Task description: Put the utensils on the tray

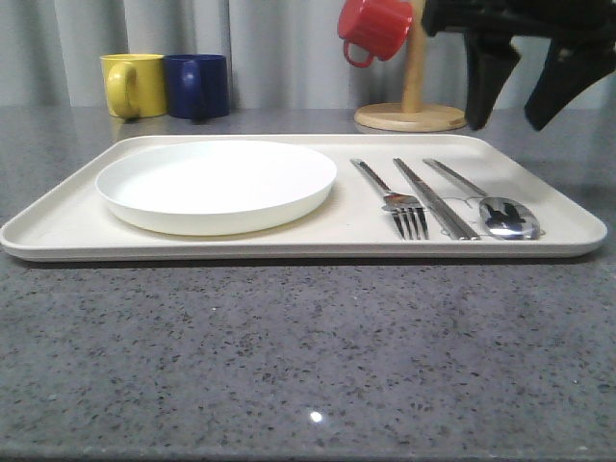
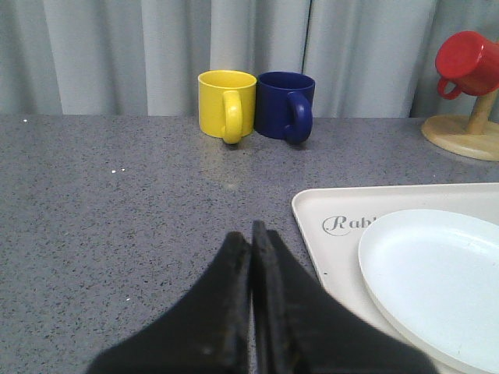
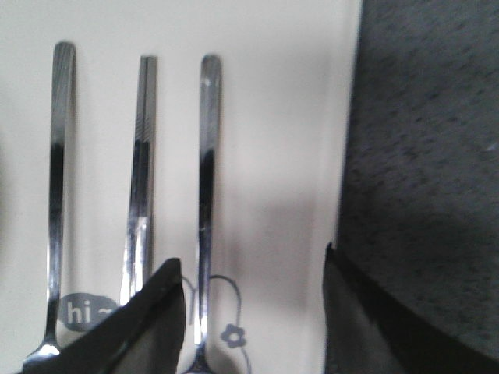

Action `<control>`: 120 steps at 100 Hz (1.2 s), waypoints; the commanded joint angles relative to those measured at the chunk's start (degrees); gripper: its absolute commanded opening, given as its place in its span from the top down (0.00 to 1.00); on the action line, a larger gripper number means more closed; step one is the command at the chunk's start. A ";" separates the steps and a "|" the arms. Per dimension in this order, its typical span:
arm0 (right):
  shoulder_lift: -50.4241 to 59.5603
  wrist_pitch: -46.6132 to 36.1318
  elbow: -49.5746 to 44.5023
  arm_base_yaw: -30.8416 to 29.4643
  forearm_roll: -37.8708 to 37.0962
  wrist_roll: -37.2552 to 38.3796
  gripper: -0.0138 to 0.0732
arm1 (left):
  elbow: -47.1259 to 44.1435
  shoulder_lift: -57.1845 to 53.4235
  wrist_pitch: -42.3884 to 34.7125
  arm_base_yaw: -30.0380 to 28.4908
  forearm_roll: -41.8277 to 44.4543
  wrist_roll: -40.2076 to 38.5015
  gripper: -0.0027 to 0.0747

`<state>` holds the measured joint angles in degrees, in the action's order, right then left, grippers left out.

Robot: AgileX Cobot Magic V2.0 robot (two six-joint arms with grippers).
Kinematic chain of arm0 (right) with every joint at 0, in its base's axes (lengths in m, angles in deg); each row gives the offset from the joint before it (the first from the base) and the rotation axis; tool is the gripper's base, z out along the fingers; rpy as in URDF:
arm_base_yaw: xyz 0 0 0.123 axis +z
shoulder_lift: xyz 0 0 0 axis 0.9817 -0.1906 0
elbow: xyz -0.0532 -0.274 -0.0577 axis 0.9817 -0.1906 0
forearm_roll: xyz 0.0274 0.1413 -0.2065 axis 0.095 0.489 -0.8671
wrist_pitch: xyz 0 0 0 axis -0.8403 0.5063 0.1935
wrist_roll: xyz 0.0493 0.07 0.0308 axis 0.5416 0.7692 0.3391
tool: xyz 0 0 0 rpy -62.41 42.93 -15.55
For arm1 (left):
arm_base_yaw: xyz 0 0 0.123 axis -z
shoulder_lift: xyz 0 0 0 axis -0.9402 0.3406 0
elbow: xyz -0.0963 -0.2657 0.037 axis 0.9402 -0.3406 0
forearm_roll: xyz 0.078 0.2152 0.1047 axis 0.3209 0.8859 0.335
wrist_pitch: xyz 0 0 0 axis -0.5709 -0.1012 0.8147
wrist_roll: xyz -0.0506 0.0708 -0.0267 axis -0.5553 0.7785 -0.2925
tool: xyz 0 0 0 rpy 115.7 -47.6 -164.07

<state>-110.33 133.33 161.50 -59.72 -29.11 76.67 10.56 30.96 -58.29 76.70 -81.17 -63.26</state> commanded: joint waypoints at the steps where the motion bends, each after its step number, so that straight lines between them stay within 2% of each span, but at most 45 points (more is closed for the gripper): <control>1: 5.36 -2.67 0.93 -2.16 -3.49 -0.22 0.37 | 1.48 0.17 -4.70 -0.03 -0.52 -0.02 0.99; 23: 15.67 -7.21 -6.11 -8.13 -7.46 -0.22 0.37 | 1.48 0.17 -4.70 -0.03 -0.52 -0.02 0.99; 46: 29.64 -15.52 -19.70 -14.18 -7.46 -0.22 0.37 | 1.48 0.17 -4.70 -0.03 -0.52 -0.02 0.99; 68: 43.55 -26.68 -34.40 -14.65 -7.46 -0.22 0.37 | 1.48 0.17 -4.70 -0.03 -0.52 -0.02 0.99; 85: 53.79 -36.31 -44.05 -14.65 -7.46 -0.22 0.41 | 1.48 0.17 -4.70 -0.03 -0.52 -0.02 0.99; 96: 58.91 -40.91 -48.07 -14.65 -7.46 -0.22 0.47 | 1.48 0.17 -4.70 -0.03 -0.52 -0.02 0.99; 106: 61.12 -43.44 -49.22 -14.65 -7.46 -0.22 0.58 | 1.48 0.17 -4.70 -0.03 -0.52 -0.02 0.99; 120: 61.32 -43.42 -49.22 -14.65 -7.46 -0.22 0.83 | 1.48 0.17 -4.70 -0.03 -0.52 -0.02 0.99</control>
<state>-49.01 95.10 110.90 -74.02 -35.55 76.56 10.56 30.96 -58.29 76.70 -81.17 -63.26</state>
